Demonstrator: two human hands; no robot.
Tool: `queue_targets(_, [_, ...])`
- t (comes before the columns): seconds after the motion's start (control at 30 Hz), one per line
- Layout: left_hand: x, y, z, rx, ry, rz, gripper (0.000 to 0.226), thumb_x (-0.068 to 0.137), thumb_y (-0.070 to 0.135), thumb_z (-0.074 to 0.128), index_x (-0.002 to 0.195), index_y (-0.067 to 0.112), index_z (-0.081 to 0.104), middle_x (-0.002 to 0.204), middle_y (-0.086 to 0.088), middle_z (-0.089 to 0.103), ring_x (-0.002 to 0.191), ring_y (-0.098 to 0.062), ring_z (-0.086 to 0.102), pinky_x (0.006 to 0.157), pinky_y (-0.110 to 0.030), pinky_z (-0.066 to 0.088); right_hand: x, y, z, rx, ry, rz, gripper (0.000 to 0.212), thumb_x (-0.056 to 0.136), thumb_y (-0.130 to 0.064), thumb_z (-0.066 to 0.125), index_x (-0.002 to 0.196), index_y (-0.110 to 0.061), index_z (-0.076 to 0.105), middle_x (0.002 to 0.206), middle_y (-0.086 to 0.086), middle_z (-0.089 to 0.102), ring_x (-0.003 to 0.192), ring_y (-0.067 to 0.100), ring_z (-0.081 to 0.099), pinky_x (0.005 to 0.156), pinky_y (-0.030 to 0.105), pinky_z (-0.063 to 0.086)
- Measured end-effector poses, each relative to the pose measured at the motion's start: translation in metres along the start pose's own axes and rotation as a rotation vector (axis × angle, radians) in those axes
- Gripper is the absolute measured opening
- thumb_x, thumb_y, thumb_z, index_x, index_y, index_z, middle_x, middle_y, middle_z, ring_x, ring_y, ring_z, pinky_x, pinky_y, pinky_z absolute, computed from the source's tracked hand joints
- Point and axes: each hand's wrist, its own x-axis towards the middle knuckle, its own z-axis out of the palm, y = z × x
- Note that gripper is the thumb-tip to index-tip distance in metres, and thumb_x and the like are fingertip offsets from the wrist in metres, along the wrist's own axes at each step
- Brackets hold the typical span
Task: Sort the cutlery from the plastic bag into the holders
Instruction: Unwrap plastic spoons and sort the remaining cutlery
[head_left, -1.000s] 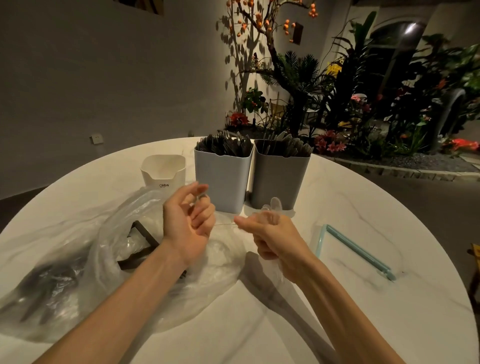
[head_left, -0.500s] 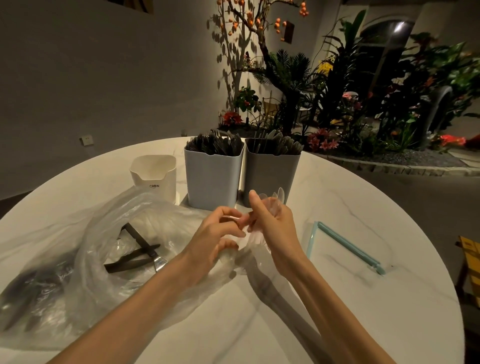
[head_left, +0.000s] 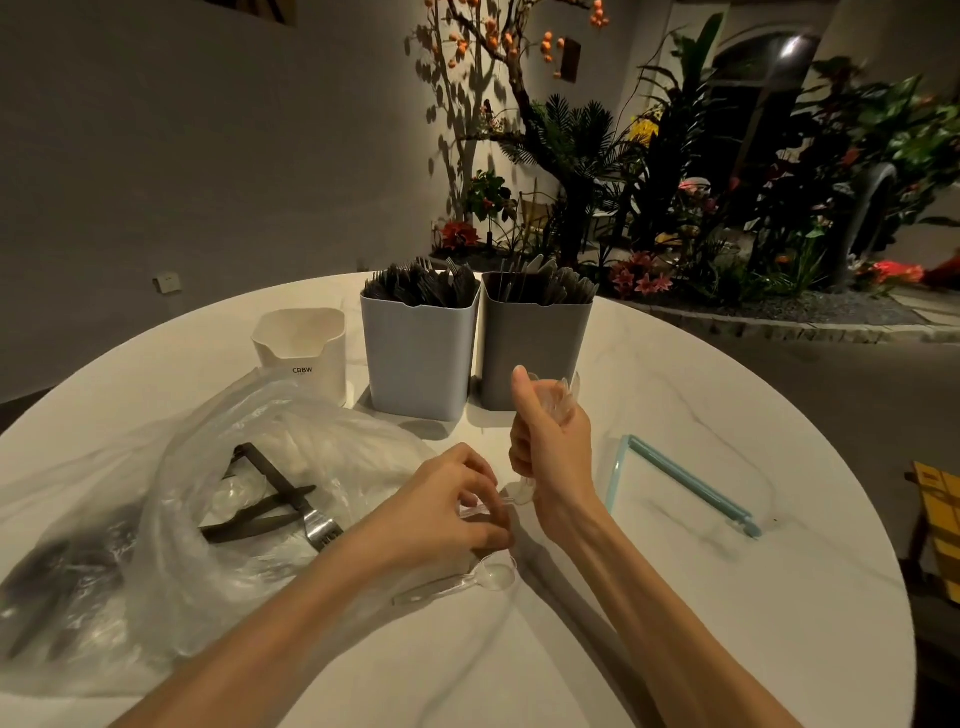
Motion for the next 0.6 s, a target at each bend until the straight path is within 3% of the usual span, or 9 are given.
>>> queue_targets(0.1, [0.001, -0.001, 0.001, 0.022, 0.023, 0.022, 0.006, 0.084, 0.028, 0.08, 0.085, 0.022, 0.081, 0.106, 0.013, 0.059, 0.099, -0.01, 0.062, 0.089, -0.029, 0.055, 0.001, -0.002, -0.002, -0.001, 0.003, -0.001, 0.037, 0.095, -0.044, 0.063, 0.072, -0.018, 0.051, 0.047, -0.005, 0.043, 0.04, 0.004, 0.036, 0.042, 0.017, 0.034])
queue_targets(0.2, [0.001, 0.001, -0.007, -0.035, 0.04, -0.006, 0.017, 0.098, 0.011, 0.062, 0.091, 0.012, 0.078, 0.096, 0.006, 0.069, 0.087, -0.007, 0.069, 0.081, -0.026, 0.058, 0.002, -0.009, -0.008, 0.08, 0.03, 0.001, 0.031, 0.09, -0.043, 0.07, 0.077, -0.02, 0.054, 0.048, -0.006, 0.039, 0.042, 0.007, 0.031, 0.041, 0.019, 0.028])
queue_targets(0.3, [-0.001, 0.011, -0.021, -0.124, 0.034, -0.054, 0.027, 0.106, 0.011, 0.041, 0.101, 0.017, 0.067, 0.075, 0.004, 0.062, 0.07, -0.005, 0.066, 0.077, -0.032, 0.058, 0.007, -0.014, -0.019, 0.169, 0.066, 0.017, 0.034, 0.09, -0.042, 0.071, 0.073, -0.022, 0.049, 0.049, -0.007, 0.036, 0.043, 0.008, 0.027, 0.042, 0.021, 0.025])
queue_targets(0.4, [-0.01, 0.028, -0.033, -0.044, -0.116, -0.134, 0.017, 0.099, 0.046, 0.055, 0.102, 0.031, 0.063, 0.082, 0.014, 0.059, 0.075, -0.001, 0.057, 0.076, -0.028, 0.048, 0.012, -0.014, -0.026, 0.2, 0.041, 0.043, 0.046, 0.091, -0.042, 0.071, 0.065, -0.024, 0.038, 0.052, -0.006, 0.031, 0.045, 0.009, 0.022, 0.042, 0.021, 0.022])
queue_targets(0.47, [-0.016, 0.037, -0.037, 0.235, -0.255, -0.177, 0.038, 0.08, 0.065, 0.07, 0.102, 0.035, 0.064, 0.086, 0.018, 0.058, 0.076, 0.001, 0.055, 0.068, -0.023, 0.044, 0.011, -0.014, -0.026, 0.217, -0.012, 0.071, 0.05, 0.091, -0.039, 0.072, 0.061, -0.025, 0.034, 0.053, -0.006, 0.028, 0.046, 0.01, 0.02, 0.041, 0.021, 0.021])
queue_targets(0.53, [-0.021, 0.039, -0.036, 0.459, -0.346, -0.154, 0.042, 0.073, 0.06, 0.08, 0.1, 0.031, 0.067, 0.086, 0.02, 0.057, 0.077, 0.001, 0.054, 0.062, -0.018, 0.042, 0.01, -0.013, -0.024, 0.193, -0.058, 0.103, 0.051, 0.089, -0.035, 0.074, 0.056, -0.025, 0.038, 0.052, -0.006, 0.03, 0.045, 0.009, 0.02, 0.041, 0.021, 0.021])
queue_targets(0.6, [-0.019, 0.033, -0.034, 0.42, -0.41, -0.139, 0.029, 0.078, 0.049, 0.081, 0.088, 0.023, 0.07, 0.068, 0.023, 0.059, 0.065, 0.003, 0.055, 0.057, -0.015, 0.04, 0.01, -0.011, -0.022, 0.147, -0.085, 0.119, 0.047, 0.086, -0.035, 0.078, 0.055, -0.025, 0.043, 0.053, -0.005, 0.03, 0.046, 0.01, 0.02, 0.044, 0.023, 0.02])
